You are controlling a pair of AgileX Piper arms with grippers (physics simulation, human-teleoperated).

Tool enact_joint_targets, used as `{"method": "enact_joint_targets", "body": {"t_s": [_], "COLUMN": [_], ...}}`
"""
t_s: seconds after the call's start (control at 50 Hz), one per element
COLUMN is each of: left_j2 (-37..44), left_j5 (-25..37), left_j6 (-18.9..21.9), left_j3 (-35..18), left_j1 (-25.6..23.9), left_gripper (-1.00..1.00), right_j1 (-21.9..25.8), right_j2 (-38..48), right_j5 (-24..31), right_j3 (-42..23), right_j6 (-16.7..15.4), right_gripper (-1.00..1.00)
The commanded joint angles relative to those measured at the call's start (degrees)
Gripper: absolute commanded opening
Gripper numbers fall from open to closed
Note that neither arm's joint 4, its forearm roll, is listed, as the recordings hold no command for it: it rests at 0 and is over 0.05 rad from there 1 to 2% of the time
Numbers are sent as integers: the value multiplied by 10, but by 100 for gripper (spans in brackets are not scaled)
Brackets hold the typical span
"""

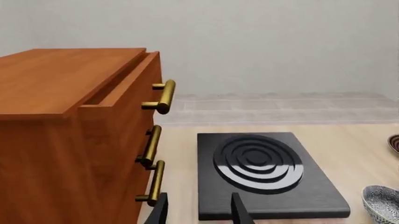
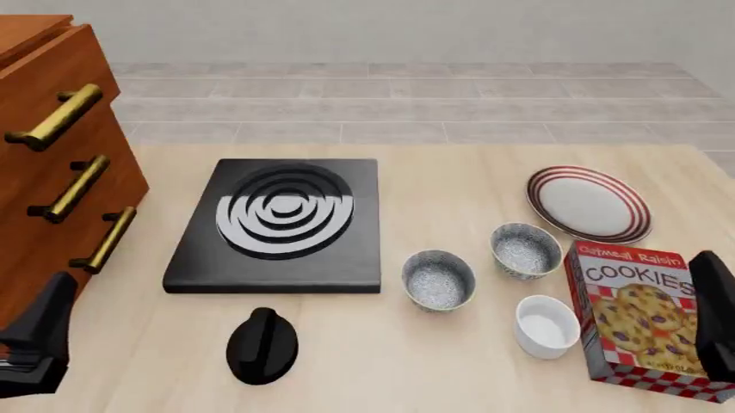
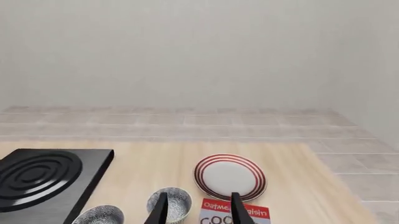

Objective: Pick the akita bowl from table center and place it on the plate.

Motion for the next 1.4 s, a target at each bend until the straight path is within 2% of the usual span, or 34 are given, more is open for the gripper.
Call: {"method": "enact_joint_targets", "body": {"t_s": [0.02,0.08,0.14,0.16,0.22,0.3,0.36,0.46,0.5,0.52,0.54,0.56,0.62,0.66,0.72,0.76,0.82,0.84,0.94,1.0,1.1,1.24,1.3,1.4], "left_j2": [5,10,13,14,16,19,11,10,9,7,8,7,-4,-5,-5,-5,-2,-2,-5,-4,-2,-4,-5,-6], "left_j5": [-1,-1,-3,-3,-4,-6,2,1,3,5,4,5,18,16,17,17,14,15,22,21,17,20,23,26], "left_j6": [3,5,6,7,7,10,12,16,16,17,16,16,13,20,17,17,17,17,17,18,19,17,18,17], "left_j3": [1,1,1,1,1,1,1,1,1,1,1,0,-5,-3,-5,-5,-1,-2,-9,-7,-4,-5,-7,-9], "left_j1": [-6,-9,-12,-12,-13,-15,-17,-20,-20,-20,-20,-21,-26,-29,-30,-30,-31,-32,-35,-38,-39,-42,-43,-43], "left_gripper": [100,100,100,100,100,100,100,100,100,100,100,100,100,100,100,100,100,100,100,100,100,100,100,100], "right_j1": [7,25,32,37,46,77,110,156,181,189,201,205,210,223,240,258,307,309,332,353,364,399,397,407], "right_j2": [0,3,21,31,41,68,89,127,143,140,152,157,174,194,215,232,257,267,306,339,375,442,471,488], "right_j5": [53,91,97,98,106,124,143,176,190,198,208,212,229,235,241,243,249,250,251,257,250,247,242,241], "right_j3": [-69,-99,-114,-118,-132,-159,-186,-230,-248,-264,-276,-281,-316,-322,-329,-327,-315,-319,-327,-345,-365,-364,-346,-357], "right_j6": [3,-21,-19,-32,-39,-55,-79,-96,-109,-126,-125,-140,-145,-157,-158,-176,-192,-178,-193,-183,-184,-209,-247,-249], "right_gripper": [100,100,100,100,100,100,100,100,100,100,100,100,100,100,100,100,100,100,100,100,100,100,100,100]}}
